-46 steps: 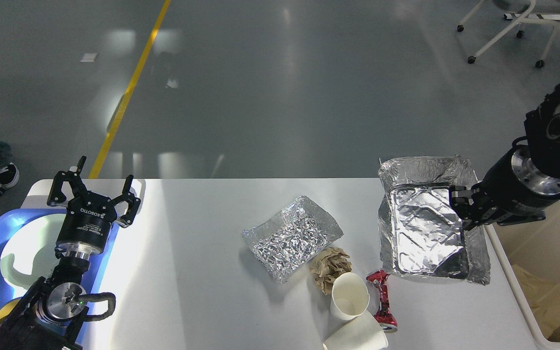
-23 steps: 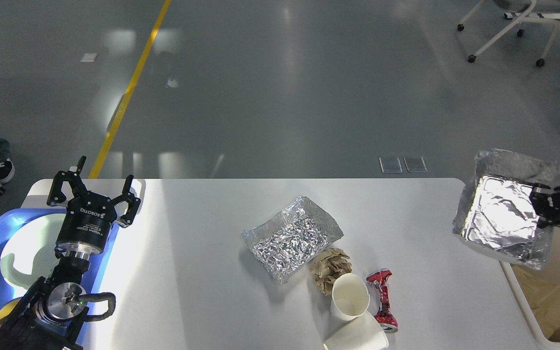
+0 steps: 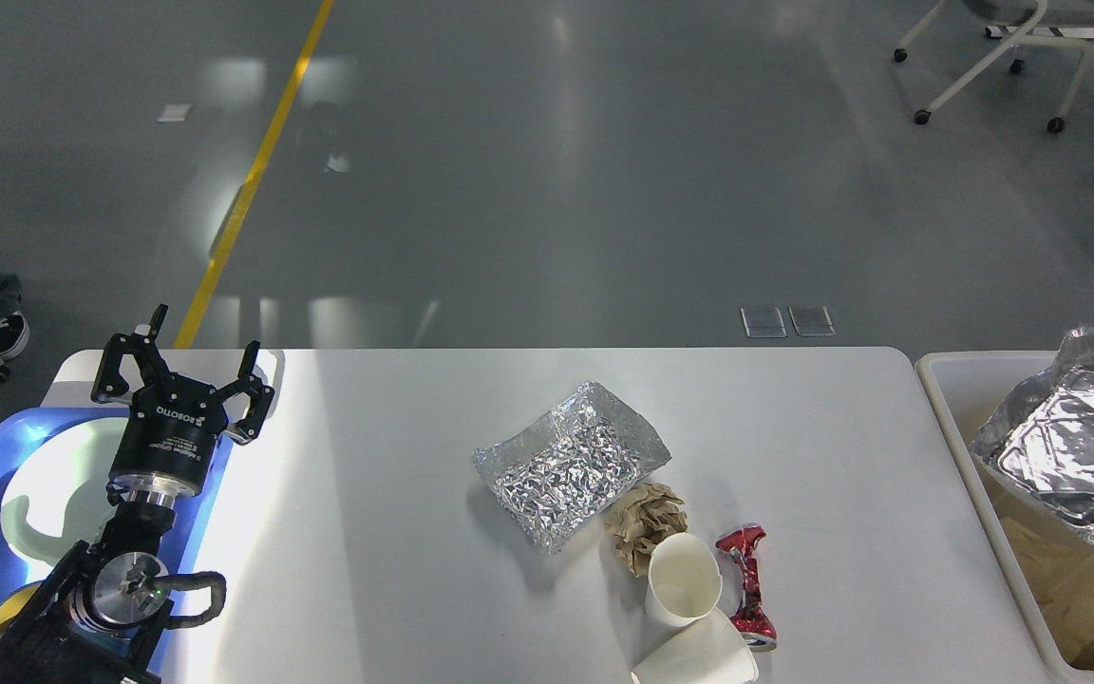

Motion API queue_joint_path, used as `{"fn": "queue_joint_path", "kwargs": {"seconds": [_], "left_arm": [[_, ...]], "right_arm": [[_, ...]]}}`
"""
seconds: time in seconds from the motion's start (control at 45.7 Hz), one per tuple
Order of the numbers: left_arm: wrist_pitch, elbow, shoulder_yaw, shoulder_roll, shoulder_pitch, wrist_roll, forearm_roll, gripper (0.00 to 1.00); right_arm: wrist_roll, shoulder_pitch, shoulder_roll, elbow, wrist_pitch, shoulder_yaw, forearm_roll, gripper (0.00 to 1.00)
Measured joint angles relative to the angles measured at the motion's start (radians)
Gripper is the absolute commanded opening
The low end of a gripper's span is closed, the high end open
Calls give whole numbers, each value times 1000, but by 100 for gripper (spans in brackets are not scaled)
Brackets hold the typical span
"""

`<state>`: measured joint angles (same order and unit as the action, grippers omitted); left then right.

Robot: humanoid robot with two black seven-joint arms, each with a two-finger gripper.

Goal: Tidy desktop
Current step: 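Lower the foil packet into the bin and release it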

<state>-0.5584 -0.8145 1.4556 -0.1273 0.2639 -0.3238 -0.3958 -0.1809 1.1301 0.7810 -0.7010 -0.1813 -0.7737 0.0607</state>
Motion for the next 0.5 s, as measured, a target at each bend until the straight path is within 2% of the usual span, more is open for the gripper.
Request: {"fn": "queue_joint_path", "kwargs": {"seconds": [0.241,0.504], "left_arm": [[0,0,0,0,0,0,0,97],[0,0,0,0,0,0,0,97]], "right_arm": [[0,-276,-137,275,193,173,-7,0],[-2,-473,-314,496,395,243,-20,0]]}}
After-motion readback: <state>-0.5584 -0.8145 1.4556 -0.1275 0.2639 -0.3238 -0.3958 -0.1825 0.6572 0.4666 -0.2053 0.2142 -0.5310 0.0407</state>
